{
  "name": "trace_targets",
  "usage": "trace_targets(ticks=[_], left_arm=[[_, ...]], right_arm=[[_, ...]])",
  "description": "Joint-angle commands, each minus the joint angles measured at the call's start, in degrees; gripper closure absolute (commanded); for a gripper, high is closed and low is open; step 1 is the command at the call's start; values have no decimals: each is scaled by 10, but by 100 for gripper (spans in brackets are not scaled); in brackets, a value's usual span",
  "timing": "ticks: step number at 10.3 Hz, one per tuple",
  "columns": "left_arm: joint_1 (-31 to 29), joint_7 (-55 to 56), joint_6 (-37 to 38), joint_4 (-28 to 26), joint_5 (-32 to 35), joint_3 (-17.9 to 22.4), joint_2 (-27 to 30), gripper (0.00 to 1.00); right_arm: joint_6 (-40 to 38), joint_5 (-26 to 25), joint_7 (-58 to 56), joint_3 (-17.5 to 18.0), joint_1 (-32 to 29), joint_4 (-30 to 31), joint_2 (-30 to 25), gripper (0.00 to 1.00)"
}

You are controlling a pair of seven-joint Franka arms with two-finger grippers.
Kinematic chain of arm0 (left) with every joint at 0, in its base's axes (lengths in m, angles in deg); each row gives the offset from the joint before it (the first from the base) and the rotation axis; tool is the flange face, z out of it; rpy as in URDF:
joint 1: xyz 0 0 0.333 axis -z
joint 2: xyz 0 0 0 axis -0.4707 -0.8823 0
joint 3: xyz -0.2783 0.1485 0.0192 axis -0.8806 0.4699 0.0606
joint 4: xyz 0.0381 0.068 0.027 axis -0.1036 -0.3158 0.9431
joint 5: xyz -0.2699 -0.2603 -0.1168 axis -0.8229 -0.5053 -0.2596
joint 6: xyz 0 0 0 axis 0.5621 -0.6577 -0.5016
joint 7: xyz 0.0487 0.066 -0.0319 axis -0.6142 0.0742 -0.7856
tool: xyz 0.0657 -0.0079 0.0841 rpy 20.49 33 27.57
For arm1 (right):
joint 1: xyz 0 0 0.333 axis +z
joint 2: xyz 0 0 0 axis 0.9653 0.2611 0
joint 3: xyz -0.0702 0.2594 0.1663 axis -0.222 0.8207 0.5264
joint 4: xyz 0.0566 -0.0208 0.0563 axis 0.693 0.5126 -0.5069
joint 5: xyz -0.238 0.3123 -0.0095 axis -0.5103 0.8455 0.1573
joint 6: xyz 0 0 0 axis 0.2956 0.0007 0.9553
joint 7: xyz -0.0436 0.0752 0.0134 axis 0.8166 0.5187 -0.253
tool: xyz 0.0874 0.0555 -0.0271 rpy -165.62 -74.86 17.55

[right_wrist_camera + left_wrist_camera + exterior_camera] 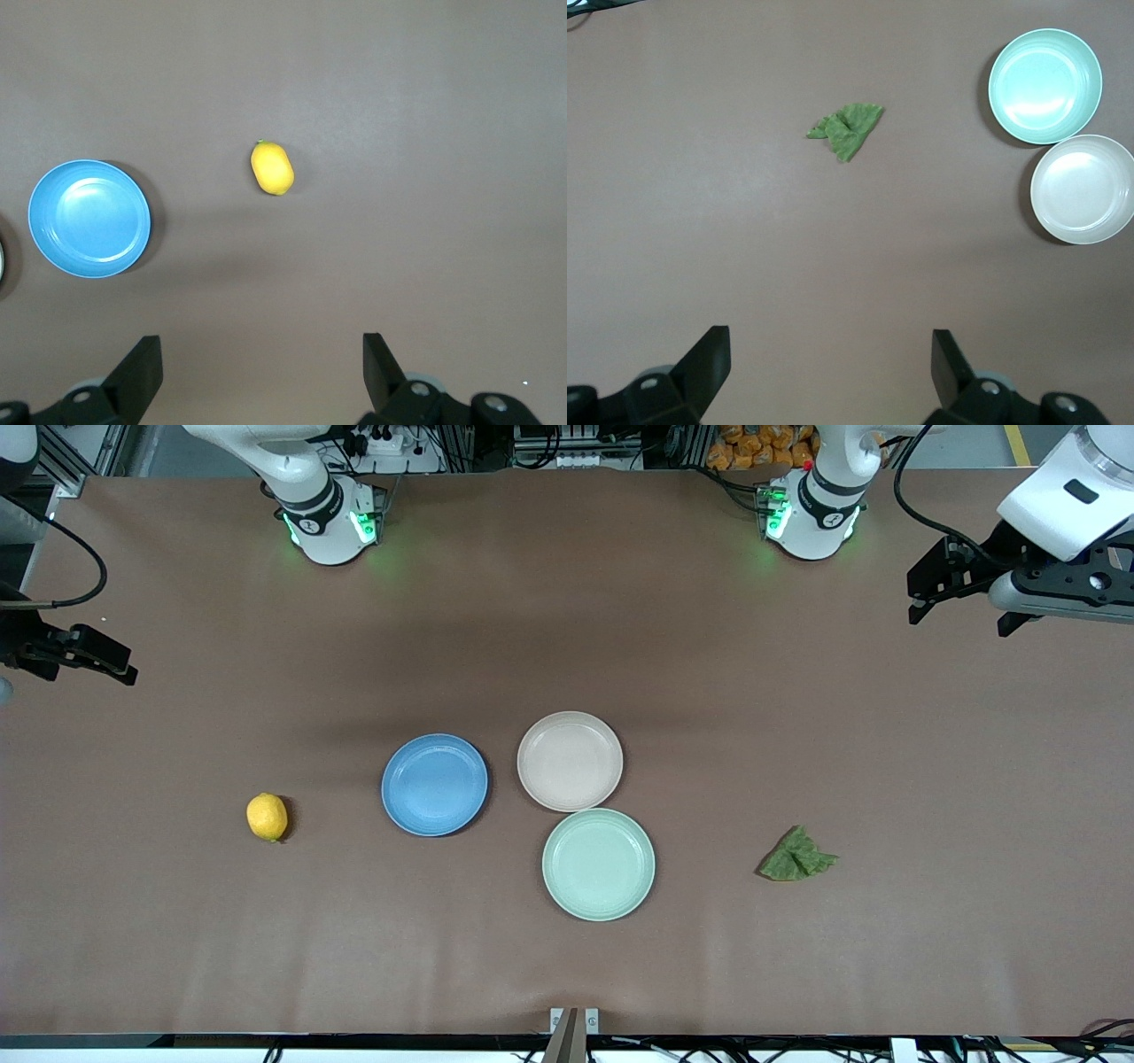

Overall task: Place lemon and lettuce in plates
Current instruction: 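Reach the right gripper toward the lemon while the left gripper reaches the lettuce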

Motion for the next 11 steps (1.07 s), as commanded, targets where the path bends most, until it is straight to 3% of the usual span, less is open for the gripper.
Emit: trace_targets(ticks=[1, 6, 11], left_arm=[[-1, -17, 12, 7, -4, 1, 1, 0], [2, -8, 12, 9, -1, 2, -16, 0], [-1, -10, -11, -6, -1, 1, -90, 0]], right_arm=[[-3, -8, -5, 6, -8, -3, 1, 0], [-3, -7, -3, 6, -9, -3, 4, 0], [-4, -2, -4, 5, -9, -4, 8, 0]])
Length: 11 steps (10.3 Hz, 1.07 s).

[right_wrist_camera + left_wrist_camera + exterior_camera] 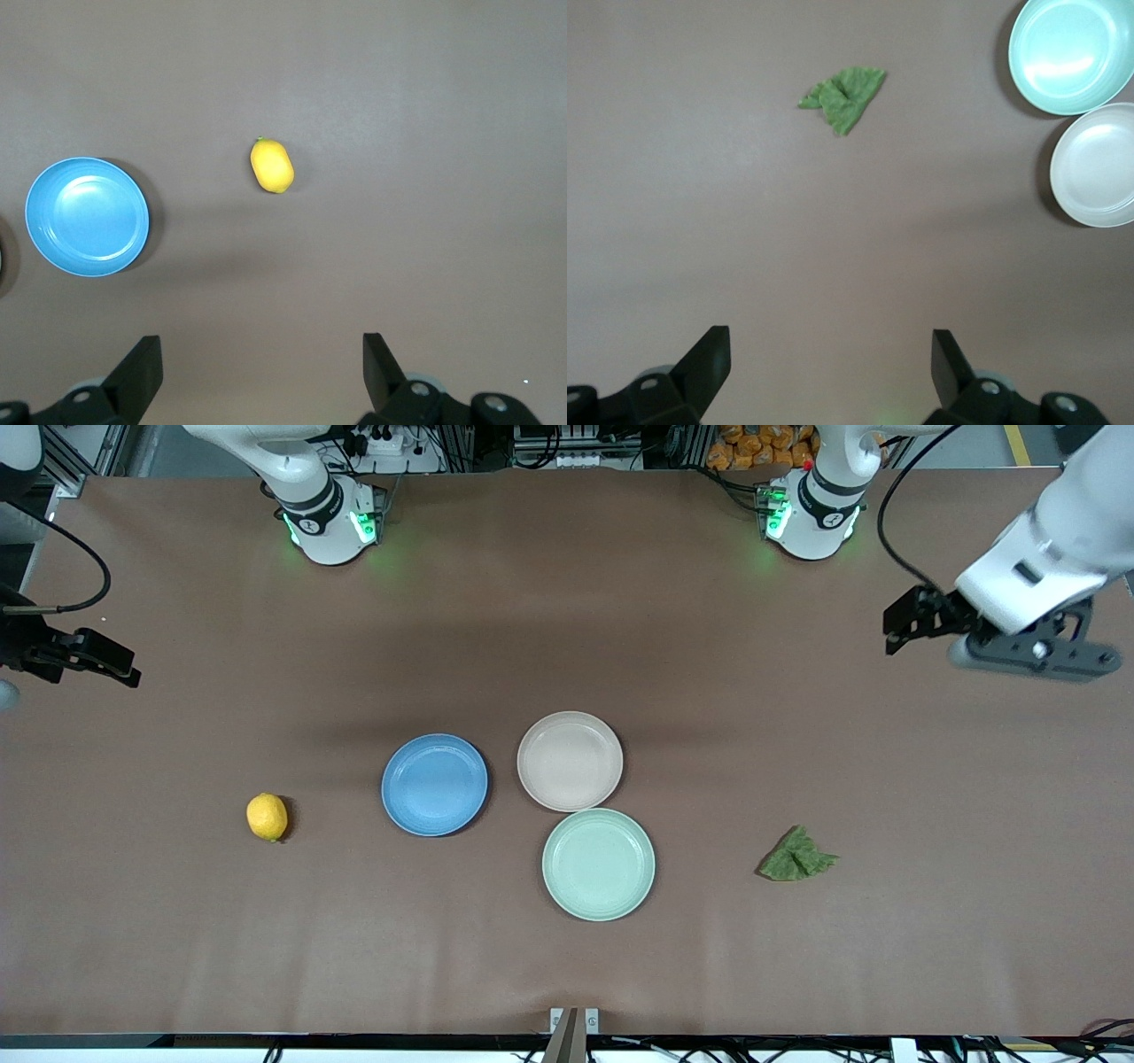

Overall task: Place lemon and lettuce in plates
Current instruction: 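Reach the right gripper toward the lemon while the left gripper reaches the lettuce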

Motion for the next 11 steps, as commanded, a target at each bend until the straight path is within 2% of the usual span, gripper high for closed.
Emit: trace_targets(ticks=[1, 5, 9, 11], left_arm=[[-2, -10, -36, -9, -1, 2, -43, 0], [-26, -10, -192, -108, -1, 4, -66, 0], [-41, -4, -290, -111, -1, 6, -145, 0], [-42, 10, -339, -111, -1, 6, -176, 0]], right_arm=[[-3, -2, -4, 5, -10, -5, 4, 0], [8, -2, -6, 5, -13, 17, 27, 0], [77, 0, -3, 5, -16, 33, 107, 0], [188, 0, -3, 5, -22, 107, 125, 0]])
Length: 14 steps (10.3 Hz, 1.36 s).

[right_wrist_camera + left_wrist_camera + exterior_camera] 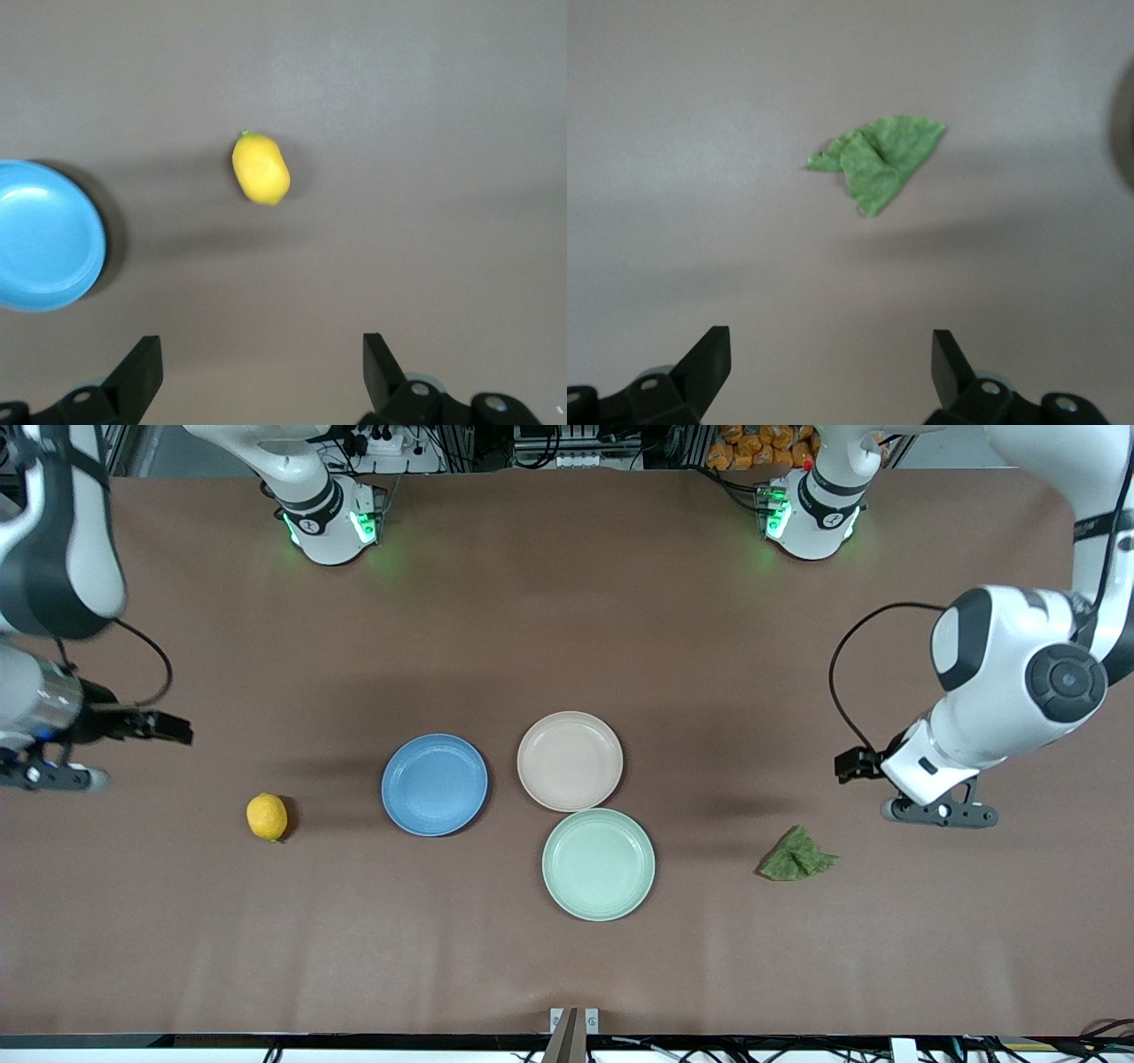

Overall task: Place lemon and lettuce in plates
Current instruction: 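Reach the right gripper toward the lemon while the left gripper reaches the lettuce, then lower and close the right gripper on the lemon while the left grasps lettuce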

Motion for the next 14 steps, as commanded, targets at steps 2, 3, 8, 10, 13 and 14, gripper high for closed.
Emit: trace_targets(ticks=[2, 3, 8, 10, 13, 14], left_arm=[[0, 50, -84, 7, 0, -1, -56, 0], [4, 83, -96, 12, 9, -1, -74, 0], [26, 294, -107, 94, 46, -1, -180, 0], [33, 321, -107, 120, 46, -1, -205, 0], [34, 327, -108, 152, 45, -1, -243, 0], [35, 328, -110, 159, 46, -1, -252, 0]], right_arm=[[162, -1, 1, 6, -14, 112, 23, 0], [192, 0, 2, 6, -21, 118, 44, 0], [308, 35, -1, 8, -19, 121, 136, 0], [337, 35, -2, 9, -17, 121, 159, 0], [382, 35, -3, 12, -17, 122, 189, 0], [397, 35, -3, 13, -18, 122, 198, 0]])
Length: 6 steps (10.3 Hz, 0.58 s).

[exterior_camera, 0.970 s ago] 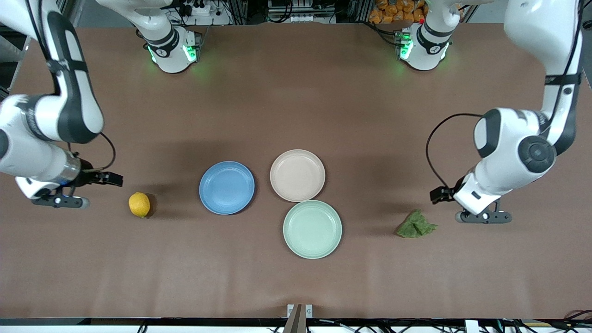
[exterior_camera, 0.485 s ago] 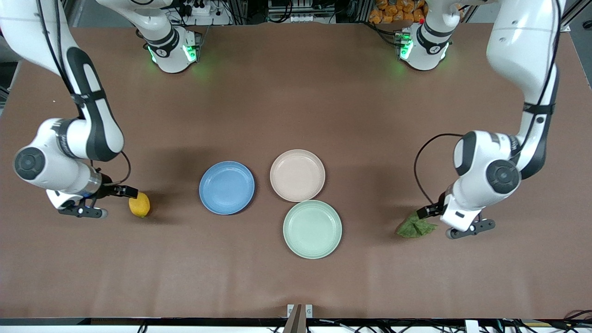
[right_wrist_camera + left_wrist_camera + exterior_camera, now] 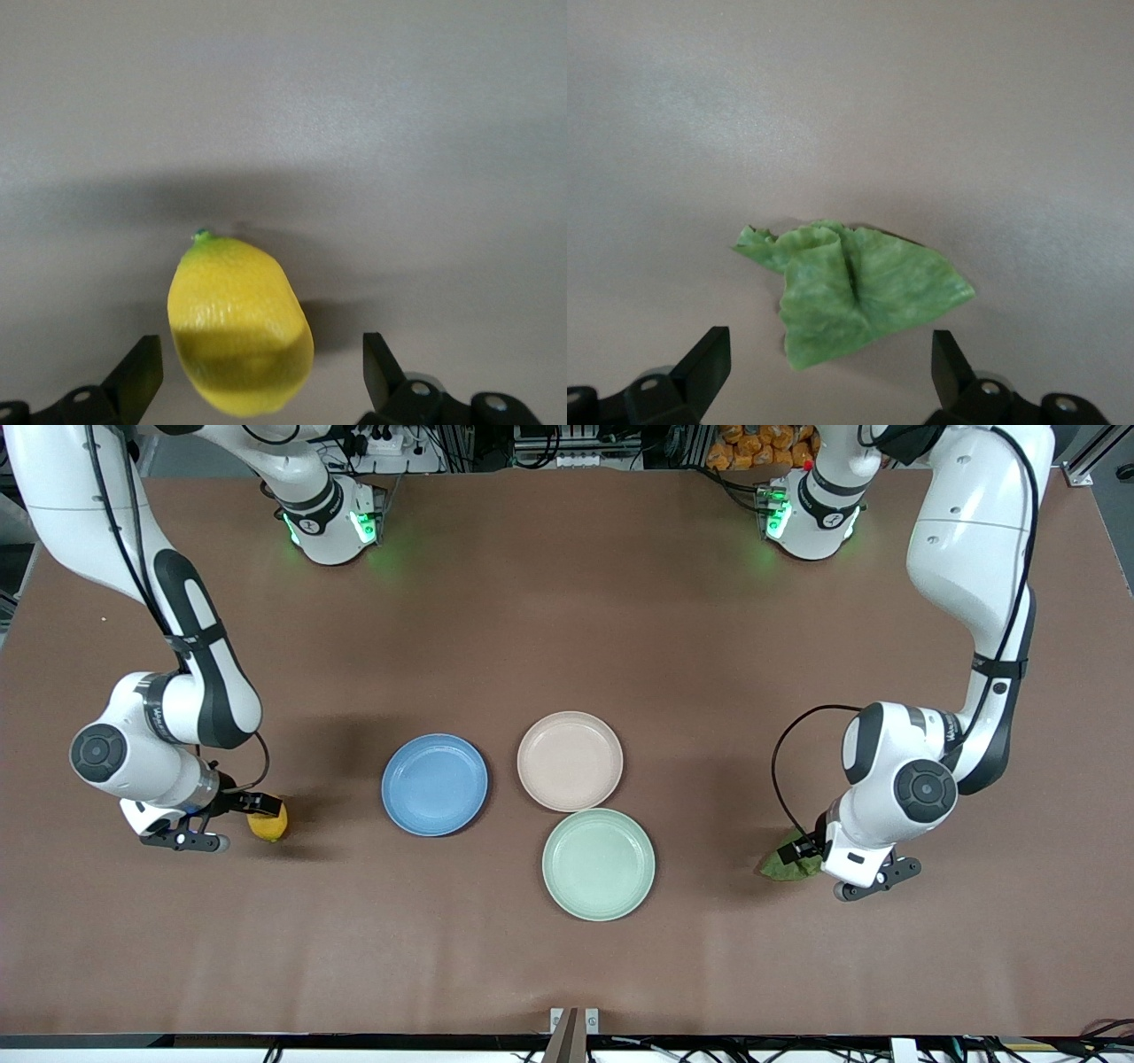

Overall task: Place lemon and lettuce in plates
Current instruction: 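Lower and close the right gripper on the lemon while the left grasps lettuce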

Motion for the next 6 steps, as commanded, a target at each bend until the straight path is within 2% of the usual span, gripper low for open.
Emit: trace_targets(ticks=[1, 6], left_arm=[[4, 18, 0, 36, 16, 1, -31, 0], [7, 17, -49, 39, 23, 1, -61, 0]], right_arm=[[37, 10, -4, 10, -5, -2, 24, 0], [98, 10, -5, 15, -5, 21, 44, 0]])
